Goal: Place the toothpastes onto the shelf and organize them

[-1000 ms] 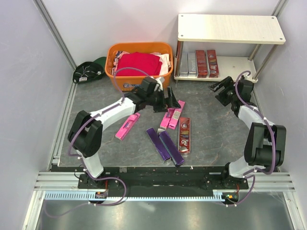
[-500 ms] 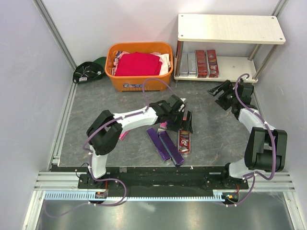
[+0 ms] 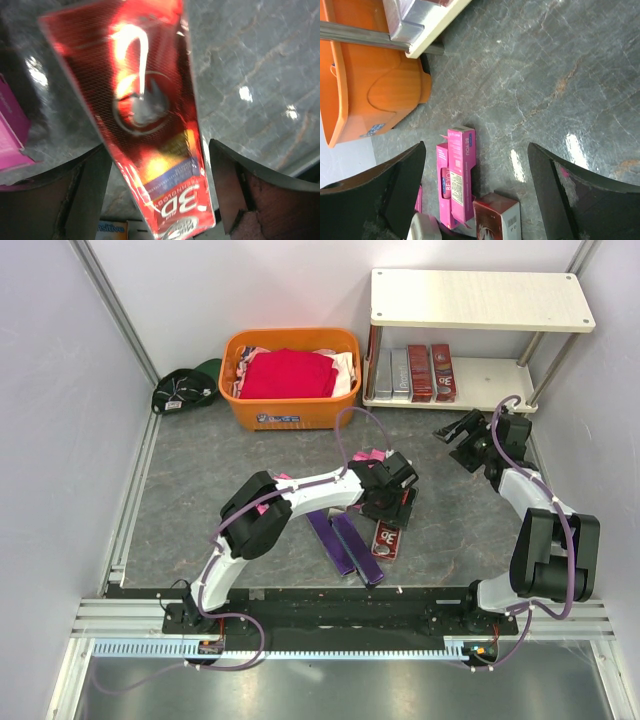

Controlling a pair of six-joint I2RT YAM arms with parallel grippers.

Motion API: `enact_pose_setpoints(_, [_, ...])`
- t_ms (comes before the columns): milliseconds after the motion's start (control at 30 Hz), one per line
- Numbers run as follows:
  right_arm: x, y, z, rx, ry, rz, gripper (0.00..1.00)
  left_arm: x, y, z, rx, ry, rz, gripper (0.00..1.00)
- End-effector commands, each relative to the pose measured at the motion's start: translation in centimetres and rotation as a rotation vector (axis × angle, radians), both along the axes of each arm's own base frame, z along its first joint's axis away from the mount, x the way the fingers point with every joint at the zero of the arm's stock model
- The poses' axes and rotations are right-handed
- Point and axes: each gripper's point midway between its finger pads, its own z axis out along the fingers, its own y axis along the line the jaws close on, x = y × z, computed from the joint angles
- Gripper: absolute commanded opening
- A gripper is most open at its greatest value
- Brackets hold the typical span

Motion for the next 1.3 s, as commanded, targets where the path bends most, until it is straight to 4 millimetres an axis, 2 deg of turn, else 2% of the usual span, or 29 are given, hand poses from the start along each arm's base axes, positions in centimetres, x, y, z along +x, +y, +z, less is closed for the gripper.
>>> enact_pose_setpoints(0, [-0.6,0.2,0.5,-0.003,-0.022,0.025,0.91,0.9,0.5,-1.1,0.079,-0.044,-0.022,0.81])
enact_pose_setpoints(133, [-0.9,0.5,0.4,0.0,-0.019,0.033,0.91,0.9,0.5,-1.0,0.081,-0.045,-0.027,0.73])
enact_pose_setpoints(300, [-1.0,0.5,1.1,-0.004,-0.034,0.04,0.92,1.5,-0.2,1.4,0.032,-0.081,-0.031,0.65])
enact_pose_setpoints(500, [-1.0,0.5,2.6,-0.018,-0.064,0.048,0.93,3.4,-1.0,6.7,-0.147,-0.103,-0.007,0.58])
enact_pose_setpoints(533, [-1.0,0.6,2.8,-0.022,-0.067,0.05,0.93,3.7,-1.0,8.4,-0.196,-0.11,-0.002,0.58])
enact_pose_setpoints(567, [-1.0,0.6,3.0,-0.027,-0.072,0.05,0.93,4.2,-0.2,8.6,-0.222,-0.078,0.02,0.57])
enact_pose_setpoints(600, [-1.1,0.5,3.4,-0.032,-0.08,0.049,0.93,4.9,-0.3,9.7,-0.276,-0.09,0.029,0.57])
enact_pose_setpoints(633, [-1.1,0.8,3.4,-0.041,-0.082,0.058,0.93,5.3,0.0,11.7,-0.333,-0.093,0.047,0.57])
enact_pose_setpoints(700, [-1.3,1.1,3.8,-0.058,-0.082,0.062,0.93,6.2,1.7,12.1,-0.403,-0.043,0.077,0.56])
enact_pose_setpoints(733, [-1.5,1.8,3.8,-0.061,-0.079,0.078,0.93,7.2,1.5,14.1,-0.499,-0.057,0.101,0.56])
enact_pose_setpoints(767, [-1.4,1.9,4.4,-0.087,-0.096,0.075,0.93,7.3,3.4,14.4,-0.554,-0.013,0.116,0.56])
enact_pose_setpoints(800, [-1.5,2.4,4.5,-0.099,-0.096,0.083,0.93,7.7,4.1,15.2,-0.607,-0.002,0.135,0.56])
enact_pose_setpoints(833, [-1.7,3.7,4.7,-0.114,-0.099,0.11,0.93,8.6,4.2,17.2,-0.718,-0.005,0.165,0.55])
enact_pose_setpoints(867, [-1.8,4.3,5.4,-0.138,-0.121,0.124,0.93,8.7,6.4,17.1,-0.76,0.039,0.193,0.54])
enact_pose_setpoints(900, [-1.7,4.3,5.6,-0.169,-0.125,0.105,0.93,9.1,7.3,17.8,-0.809,0.043,0.214,0.54])
enact_pose_setpoints(933, [-2.3,6.7,5.7,-0.189,-0.13,0.156,0.93,9.5,7.8,19.0,-0.884,0.054,0.238,0.53])
enact_pose_setpoints(967, [-2.5,7.5,6.5,-0.211,-0.155,0.168,0.94,9.8,9.6,18.1,-0.89,0.076,0.281,0.53])
enact_pose_setpoints(1000, [-2.4,7.5,6.7,-0.26,-0.164,0.146,0.93,9.8,10.4,19.1,-0.913,0.061,0.295,0.53])
enact_pose_setpoints(1033, [-3.1,9.7,6.9,-0.28,-0.176,0.191,0.94,9.9,11.0,19.6,-0.932,0.073,0.325,0.52])
enact_pose_setpoints(1067, [-3.3,10.3,7.5,-0.304,-0.197,0.191,0.94,10.3,12.0,19.5,-0.956,0.064,0.35,0.53])
enact_pose_setpoints(1133, [-4.0,12.4,7.8,-0.372,-0.223,0.217,0.94,10.3,12.9,20.6,-1.017,0.092,0.395,0.53])
enact_pose_setpoints(1200, [-4.4,14.0,8.4,-0.406,-0.245,0.238,0.94,10.3,13.7,20.8,-1.07,0.097,0.406,0.53])
enact_pose_setpoints(1267, [-5.2,16.3,9.2,-0.463,-0.283,0.269,0.94,10.3,14.3,20.6,-1.103,0.141,0.448,0.53])
